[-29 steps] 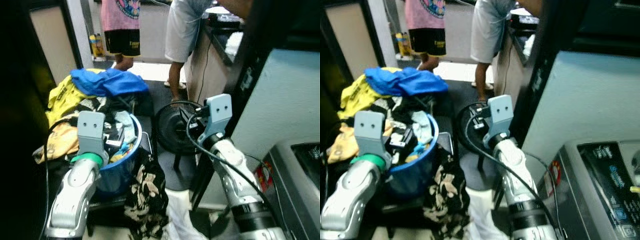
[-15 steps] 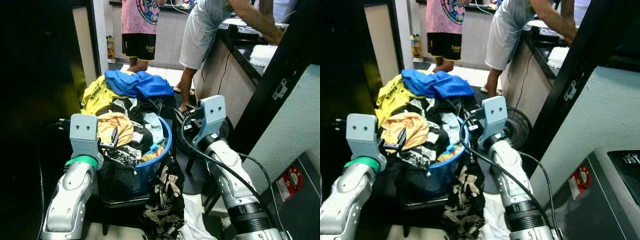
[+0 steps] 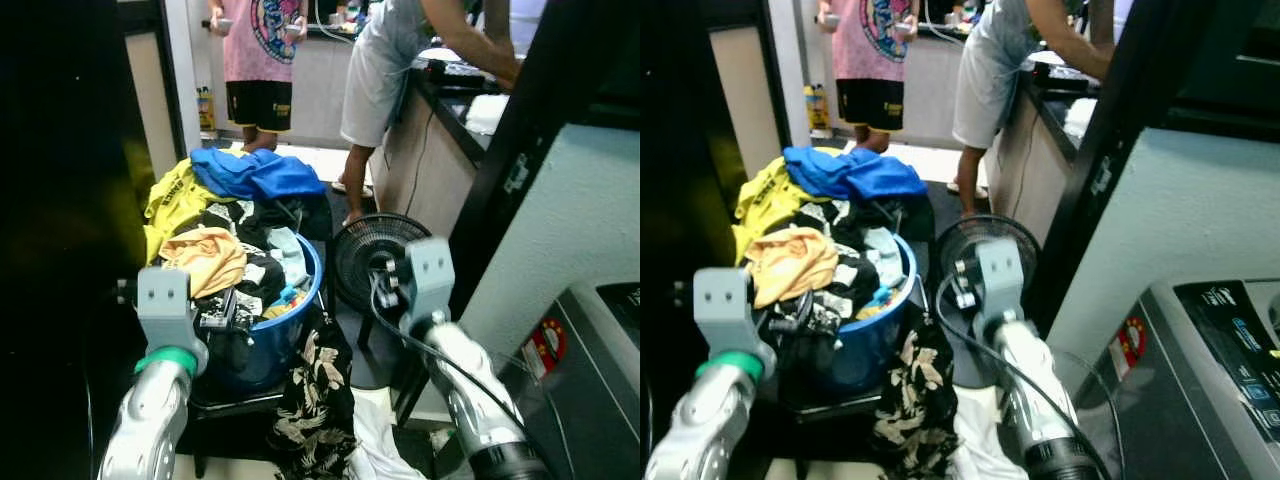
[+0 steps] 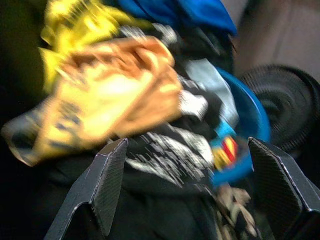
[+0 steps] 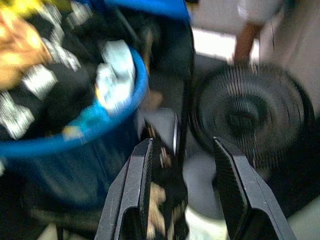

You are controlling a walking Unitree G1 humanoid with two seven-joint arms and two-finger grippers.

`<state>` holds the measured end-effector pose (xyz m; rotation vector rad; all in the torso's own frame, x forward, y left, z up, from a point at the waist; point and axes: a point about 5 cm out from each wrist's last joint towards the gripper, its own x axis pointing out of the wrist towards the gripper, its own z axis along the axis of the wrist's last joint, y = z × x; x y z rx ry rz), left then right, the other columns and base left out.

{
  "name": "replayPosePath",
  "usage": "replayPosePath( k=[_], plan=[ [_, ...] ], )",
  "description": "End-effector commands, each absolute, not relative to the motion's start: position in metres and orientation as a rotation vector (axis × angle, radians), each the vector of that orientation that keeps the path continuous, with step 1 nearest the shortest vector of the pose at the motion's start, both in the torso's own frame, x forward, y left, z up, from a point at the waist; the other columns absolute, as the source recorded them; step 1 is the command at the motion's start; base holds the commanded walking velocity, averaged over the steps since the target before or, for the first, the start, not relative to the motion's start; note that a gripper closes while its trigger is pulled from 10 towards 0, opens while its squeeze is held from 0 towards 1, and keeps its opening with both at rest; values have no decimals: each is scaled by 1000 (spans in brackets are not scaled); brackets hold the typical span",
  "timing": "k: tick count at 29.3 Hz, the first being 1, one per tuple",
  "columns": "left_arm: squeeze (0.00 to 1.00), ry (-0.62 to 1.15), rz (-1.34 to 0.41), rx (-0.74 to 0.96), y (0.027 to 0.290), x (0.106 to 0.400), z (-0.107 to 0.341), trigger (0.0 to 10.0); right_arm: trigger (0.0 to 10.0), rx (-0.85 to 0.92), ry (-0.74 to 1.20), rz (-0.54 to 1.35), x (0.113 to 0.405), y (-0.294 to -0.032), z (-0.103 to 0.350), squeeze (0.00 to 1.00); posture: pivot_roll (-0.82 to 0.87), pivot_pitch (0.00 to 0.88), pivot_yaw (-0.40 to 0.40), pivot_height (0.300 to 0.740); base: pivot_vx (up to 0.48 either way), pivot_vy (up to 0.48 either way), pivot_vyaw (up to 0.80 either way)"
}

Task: Clothes washing

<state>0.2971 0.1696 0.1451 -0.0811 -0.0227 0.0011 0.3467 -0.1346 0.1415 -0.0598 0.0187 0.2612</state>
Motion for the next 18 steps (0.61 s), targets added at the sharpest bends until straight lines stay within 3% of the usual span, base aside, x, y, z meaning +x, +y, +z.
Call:
replayPosePath(
  k=[1,8,11,18],
  plan=[
    [0,11,-31,-86,163,296,137,10000,10000,-53,29,231,347,-142,139,0,82,0,6,740,0,0,0],
    [0,46,29,-69,166,293,116,10000,10000,-26,10,241,345,-143,141,0,67,0,12,740,0,0,0],
    [0,17,116,-42,181,291,115,10000,10000,7,5,291,341,-144,139,0,66,0,6,740,0,0,0],
    [0,-33,86,-51,179,288,120,10000,10000,-11,-6,367,339,-137,142,0,65,2,2,740,0,0,0]
  ],
)
